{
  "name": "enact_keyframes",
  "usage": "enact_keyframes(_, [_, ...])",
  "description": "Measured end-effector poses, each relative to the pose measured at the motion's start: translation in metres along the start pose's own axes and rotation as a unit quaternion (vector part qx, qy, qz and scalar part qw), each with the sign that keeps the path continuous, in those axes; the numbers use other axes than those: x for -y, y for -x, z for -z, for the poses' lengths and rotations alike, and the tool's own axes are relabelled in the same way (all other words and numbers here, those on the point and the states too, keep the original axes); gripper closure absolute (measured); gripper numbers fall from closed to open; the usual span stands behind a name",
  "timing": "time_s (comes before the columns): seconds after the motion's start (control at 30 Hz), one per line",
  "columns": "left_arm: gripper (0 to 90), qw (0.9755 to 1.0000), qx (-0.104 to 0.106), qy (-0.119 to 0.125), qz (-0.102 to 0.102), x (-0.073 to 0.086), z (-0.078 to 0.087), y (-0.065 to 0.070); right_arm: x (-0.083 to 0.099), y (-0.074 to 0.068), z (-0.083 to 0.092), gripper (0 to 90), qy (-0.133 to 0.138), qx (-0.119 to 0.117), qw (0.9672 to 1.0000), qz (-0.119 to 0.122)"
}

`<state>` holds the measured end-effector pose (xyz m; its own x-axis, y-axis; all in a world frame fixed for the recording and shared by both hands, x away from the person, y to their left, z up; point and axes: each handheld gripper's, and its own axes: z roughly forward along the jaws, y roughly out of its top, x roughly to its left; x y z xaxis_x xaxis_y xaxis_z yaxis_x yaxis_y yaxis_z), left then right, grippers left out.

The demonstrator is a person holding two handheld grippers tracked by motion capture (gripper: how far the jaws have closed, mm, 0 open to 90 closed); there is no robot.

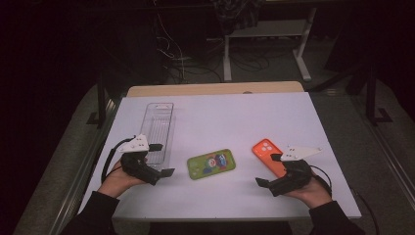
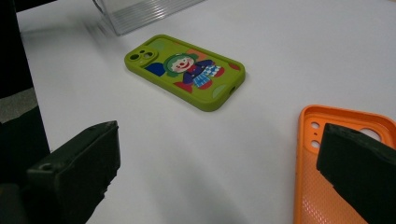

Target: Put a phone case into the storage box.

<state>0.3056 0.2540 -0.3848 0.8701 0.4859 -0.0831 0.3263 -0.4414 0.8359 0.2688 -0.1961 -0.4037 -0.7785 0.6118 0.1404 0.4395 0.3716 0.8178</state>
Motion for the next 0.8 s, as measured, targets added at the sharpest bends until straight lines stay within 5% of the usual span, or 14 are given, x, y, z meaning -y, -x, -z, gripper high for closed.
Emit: enact_keyframes(0.8, [0.0,0.9999,0.007,-0.015,0.003,-0.001,-0.006,-0.002,-0.020,0.009,0.005,0.0,-0.004,0.028,0.9996,-0.009])
